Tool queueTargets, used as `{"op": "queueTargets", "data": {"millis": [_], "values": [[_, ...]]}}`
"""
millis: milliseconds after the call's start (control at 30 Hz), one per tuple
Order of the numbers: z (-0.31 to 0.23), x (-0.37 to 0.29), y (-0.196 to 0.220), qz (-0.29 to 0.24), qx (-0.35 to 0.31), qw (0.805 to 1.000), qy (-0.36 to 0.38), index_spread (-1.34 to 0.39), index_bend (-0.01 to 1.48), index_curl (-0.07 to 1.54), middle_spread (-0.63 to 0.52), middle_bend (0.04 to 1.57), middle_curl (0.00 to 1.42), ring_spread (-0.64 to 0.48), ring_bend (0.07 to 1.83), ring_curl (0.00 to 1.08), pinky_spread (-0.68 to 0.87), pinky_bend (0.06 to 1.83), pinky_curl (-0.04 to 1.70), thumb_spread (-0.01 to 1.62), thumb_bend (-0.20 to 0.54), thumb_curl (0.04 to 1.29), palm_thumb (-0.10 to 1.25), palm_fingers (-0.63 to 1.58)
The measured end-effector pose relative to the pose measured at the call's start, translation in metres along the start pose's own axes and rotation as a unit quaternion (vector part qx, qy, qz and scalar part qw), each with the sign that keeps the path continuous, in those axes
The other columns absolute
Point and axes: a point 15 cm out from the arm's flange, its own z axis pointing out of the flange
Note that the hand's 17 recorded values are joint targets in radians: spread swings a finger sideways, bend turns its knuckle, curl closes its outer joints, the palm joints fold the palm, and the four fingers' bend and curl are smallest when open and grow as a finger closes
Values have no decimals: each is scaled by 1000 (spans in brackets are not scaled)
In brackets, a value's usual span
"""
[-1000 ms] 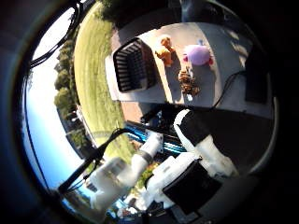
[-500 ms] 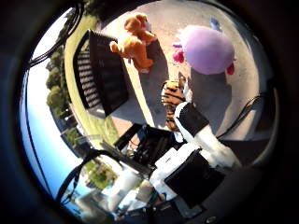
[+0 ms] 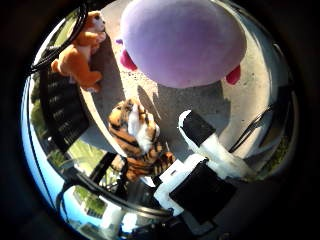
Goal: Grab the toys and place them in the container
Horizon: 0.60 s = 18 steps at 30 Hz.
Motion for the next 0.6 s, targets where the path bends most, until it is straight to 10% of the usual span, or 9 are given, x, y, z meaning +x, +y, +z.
{"op": "queueTargets", "data": {"millis": [300,600], "values": [[4,2,-1,-31,-8,999,26,-276,127,182,-155,671,573,90,1064,594,385,655,330,1072,-8,369,681,816],[4,16,9,-24,29,997,-60,-588,399,128,-257,984,853,-55,1263,764,321,1231,613,1013,20,502,965,1059]]}}
